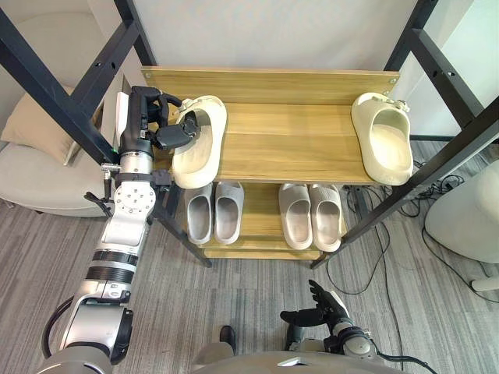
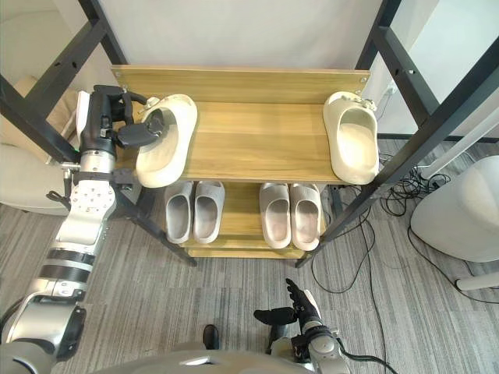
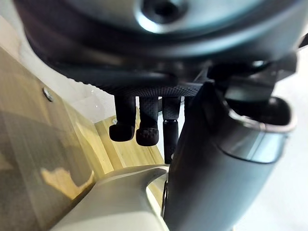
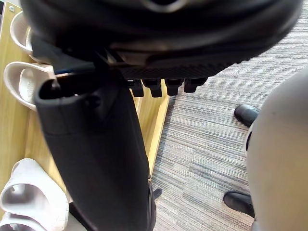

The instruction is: Organize the slippers on the shoe rack

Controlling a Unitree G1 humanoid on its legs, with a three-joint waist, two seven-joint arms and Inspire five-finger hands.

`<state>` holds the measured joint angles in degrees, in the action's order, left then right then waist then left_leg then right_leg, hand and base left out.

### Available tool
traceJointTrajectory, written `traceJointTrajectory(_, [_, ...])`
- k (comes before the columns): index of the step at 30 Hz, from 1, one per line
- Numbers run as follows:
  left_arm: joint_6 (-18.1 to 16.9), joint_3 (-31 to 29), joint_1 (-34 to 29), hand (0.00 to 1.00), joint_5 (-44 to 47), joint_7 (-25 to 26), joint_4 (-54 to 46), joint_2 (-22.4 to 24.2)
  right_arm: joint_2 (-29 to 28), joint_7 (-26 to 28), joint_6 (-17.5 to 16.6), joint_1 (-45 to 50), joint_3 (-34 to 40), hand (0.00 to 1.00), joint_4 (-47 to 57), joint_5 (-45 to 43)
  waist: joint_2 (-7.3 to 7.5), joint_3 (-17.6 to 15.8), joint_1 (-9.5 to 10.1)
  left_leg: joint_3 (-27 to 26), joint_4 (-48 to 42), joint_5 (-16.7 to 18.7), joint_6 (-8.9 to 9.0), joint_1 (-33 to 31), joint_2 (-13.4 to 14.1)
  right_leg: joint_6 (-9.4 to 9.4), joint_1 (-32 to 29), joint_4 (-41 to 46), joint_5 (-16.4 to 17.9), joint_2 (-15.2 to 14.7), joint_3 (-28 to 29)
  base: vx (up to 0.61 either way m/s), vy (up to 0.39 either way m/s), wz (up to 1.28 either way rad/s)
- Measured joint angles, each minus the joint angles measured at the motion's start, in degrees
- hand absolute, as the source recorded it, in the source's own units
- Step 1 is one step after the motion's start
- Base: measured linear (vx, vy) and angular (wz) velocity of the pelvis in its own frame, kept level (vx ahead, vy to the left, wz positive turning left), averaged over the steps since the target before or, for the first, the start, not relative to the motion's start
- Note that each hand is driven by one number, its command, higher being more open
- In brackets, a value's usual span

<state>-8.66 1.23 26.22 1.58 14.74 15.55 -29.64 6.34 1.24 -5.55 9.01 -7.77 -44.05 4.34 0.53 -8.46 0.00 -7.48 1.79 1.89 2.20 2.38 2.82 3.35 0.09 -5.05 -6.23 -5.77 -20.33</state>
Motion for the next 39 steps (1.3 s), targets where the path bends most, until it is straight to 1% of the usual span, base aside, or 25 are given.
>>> traceJointTrajectory(12, [0.08, 0.5, 0.26, 0.0, 0.02, 0.23, -0.12, 0.63, -0.41, -0.07, 0.0, 0.02, -0.03, 1.0, 0.01, -0.06, 0.02, -0.01, -0.31, 0.09, 0.03, -0.08, -0.11, 0.02, -0.23, -0.01, 0.02, -0.05, -0.01, -0.22, -0.13, 0.0, 0.0, 0.0])
traceJointTrajectory(15, [1.29, 1.88, 2.32, 0.0, 0.3, 1.55, -0.15, 2.06, -0.55, -0.17, 0.01, 0.7, -0.22, 1.0, 1.03, -0.15, 0.18, -0.06, -0.05, 0.44, -0.03, -0.13, -0.19, -0.33, -0.35, 0.0, -0.07, -0.03, -0.01, -0.44, -0.39, 0.0, 0.0, 0.07])
traceJointTrajectory(19, [1.71, 3.94, 3.75, 0.0, 0.49, 2.76, -0.15, 4.0, -0.53, -0.23, 0.02, 0.84, -0.22, 1.0, 1.25, -0.37, 0.19, -0.07, -0.06, 0.42, -0.08, -0.14, -0.21, -0.47, -0.49, 0.02, -0.22, -0.02, -0.04, -0.68, -0.34, 0.0, 0.0, 0.0])
traceJointTrajectory(22, [2.03, 6.76, 7.11, 0.0, 0.54, 2.36, -0.15, 4.48, -0.71, -0.26, -0.02, 1.04, -0.23, 1.0, 2.36, -0.48, 0.21, -0.12, -0.77, -0.22, -0.08, -0.14, -0.22, -0.94, -0.5, 0.07, -1.02, 0.06, -0.31, -0.8, 0.31, 0.0, 0.001, -0.1])
traceJointTrajectory(24, [2.2, 8.77, 10.75, 0.0, 0.55, 2.36, -0.15, 5.76, -0.71, -0.29, 0.0, 0.99, -0.2, 1.0, 2.99, -0.74, 0.17, -0.24, -1.96, -0.86, -0.05, -0.14, -0.24, -1.11, -0.71, 0.1, -1.5, 0.14, -0.45, -0.88, 0.92, 0.01, 0.014, -0.15])
traceJointTrajectory(25, [2.2, 9.18, 11.46, 0.0, 0.54, 2.34, -0.16, 6.01, -0.69, -0.31, -0.01, 0.99, -0.19, 1.0, 3.08, -1.03, 0.17, -0.24, -2.18, -1.02, -0.05, -0.14, -0.24, -1.08, -0.75, 0.1, -1.58, 0.14, -0.46, -0.88, 1.17, 0.03, 0.023, -0.2])
traceJointTrajectory(27, [2.21, 9.64, 13.8, 0.0, 0.54, 2.4, -0.18, 7.72, -0.55, -0.58, -0.01, 0.89, -0.11, 1.0, 3.42, -1.57, -0.04, -0.37, -3.31, -1.44, -0.03, -0.13, -0.24, -1.09, -0.81, 0.16, -2.06, 0.16, -0.61, -0.93, 2.04, 0.02, 0.008, -0.19])
traceJointTrajectory(29, [2.26, 9.93, 14.86, 0.0, 0.53, 2.42, -0.18, 8.98, -0.47, -0.76, -0.07, 0.94, -0.01, 1.0, 3.57, -2.22, -0.18, -0.45, -3.93, -1.46, -0.03, -0.13, -0.23, -1.01, -0.78, 0.17, -2.19, 0.16, -0.62, -0.95, 2.45, 0.01, -0.009, -0.13])
traceJointTrajectory(32, [2.28, 11.21, 16.25, 0.0, 0.5, 2.65, -0.18, 9.92, -0.43, -1.09, -0.08, 0.94, 0.2, 1.0, 3.65, -2.22, -0.31, -0.53, -4.13, -1.54, -0.02, -0.11, -0.22, -1.03, -0.72, 0.13, -2.52, 0.16, -0.71, -0.92, 3.04, 0.0, -0.012, -0.11])
traceJointTrajectory(35, [2.51, 11.55, 17.44, 0.0, 0.23, 3.38, -0.15, 11.86, -0.26, -1.27, -0.17, 0.94, 0.36, 1.0, 4.24, -2.26, -0.83, -0.83, -4.76, -1.73, 0.05, 0.08, -0.44, -1.15, -0.69, 0.13, -3.0, 0.15, -1.0, -0.9, 3.59, -0.03, -0.007, -0.08])
traceJointTrajectory(39, [2.77, 11.55, 17.47, 0.0, -1.43, 4.11, 0.09, 12.25, -0.19, -1.48, -0.3, 0.95, 0.42, 1.0, 4.5, -2.25, -0.98, -0.93, -5.21, -2.28, 0.04, 0.26, -0.43, -1.16, -0.68, 0.12, -3.33, 0.11, -1.24, -0.88, 4.22, -0.03, 0.0, -0.08])
